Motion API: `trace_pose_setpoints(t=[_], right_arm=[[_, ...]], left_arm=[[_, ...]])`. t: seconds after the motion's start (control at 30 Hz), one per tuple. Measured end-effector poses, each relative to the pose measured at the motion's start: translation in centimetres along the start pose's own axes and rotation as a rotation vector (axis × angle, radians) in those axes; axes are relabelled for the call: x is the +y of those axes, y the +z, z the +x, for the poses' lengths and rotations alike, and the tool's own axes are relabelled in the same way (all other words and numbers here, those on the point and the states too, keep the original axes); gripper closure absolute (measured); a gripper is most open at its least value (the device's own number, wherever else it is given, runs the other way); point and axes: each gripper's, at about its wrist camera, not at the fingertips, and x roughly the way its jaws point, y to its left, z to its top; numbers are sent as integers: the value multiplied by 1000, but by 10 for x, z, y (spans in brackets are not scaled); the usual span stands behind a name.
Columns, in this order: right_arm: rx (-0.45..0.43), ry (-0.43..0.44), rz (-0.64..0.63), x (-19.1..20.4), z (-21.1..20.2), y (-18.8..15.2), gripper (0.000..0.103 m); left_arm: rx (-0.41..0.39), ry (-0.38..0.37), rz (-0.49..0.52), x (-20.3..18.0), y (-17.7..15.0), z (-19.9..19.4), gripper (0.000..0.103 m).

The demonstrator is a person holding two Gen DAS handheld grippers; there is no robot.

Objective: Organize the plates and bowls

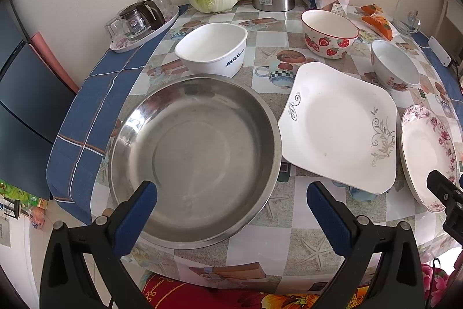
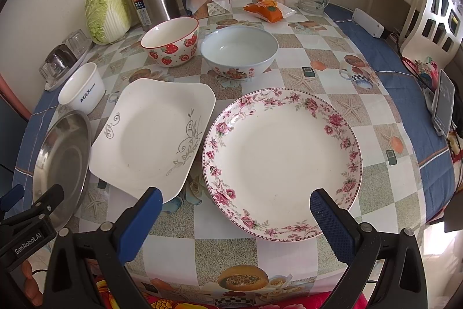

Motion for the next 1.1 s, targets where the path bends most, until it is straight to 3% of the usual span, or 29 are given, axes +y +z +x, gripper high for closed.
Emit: trace_pose_setpoints(t=[0.93, 1.1], right_arm=[[27, -9, 6, 1, 5, -1, 0], [18, -4, 9, 2, 2, 8, 0]], left_arm=[[-14, 9, -25, 8, 2, -4, 0], [-9, -33, -70, 19, 2, -1, 0]])
